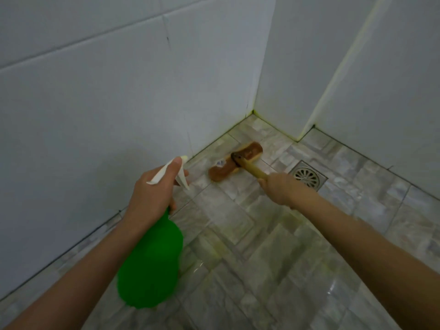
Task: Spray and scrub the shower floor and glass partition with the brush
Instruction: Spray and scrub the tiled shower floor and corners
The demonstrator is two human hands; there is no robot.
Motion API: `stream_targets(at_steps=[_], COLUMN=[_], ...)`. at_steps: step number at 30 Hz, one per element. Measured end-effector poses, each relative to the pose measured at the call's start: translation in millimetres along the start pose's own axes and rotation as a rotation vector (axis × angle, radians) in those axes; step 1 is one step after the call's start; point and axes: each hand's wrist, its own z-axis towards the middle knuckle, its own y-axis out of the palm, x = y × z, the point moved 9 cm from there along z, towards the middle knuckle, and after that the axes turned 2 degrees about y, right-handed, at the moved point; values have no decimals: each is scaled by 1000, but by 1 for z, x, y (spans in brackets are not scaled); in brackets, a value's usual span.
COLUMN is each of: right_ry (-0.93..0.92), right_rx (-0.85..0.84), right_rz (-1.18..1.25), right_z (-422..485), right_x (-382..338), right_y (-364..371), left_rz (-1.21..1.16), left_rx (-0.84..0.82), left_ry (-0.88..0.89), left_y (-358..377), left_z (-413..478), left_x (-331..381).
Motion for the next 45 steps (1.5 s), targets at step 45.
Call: stream_targets(at_steps=[45], right_ry=[225], right_rx=[97], right_rz=[148], right_z=[-86], right_x=[71], right_y=[33], left_rz=[135], left_rx=[-301], left_ry=[26], left_y=[62], left_z=[-112], left_x=[5])
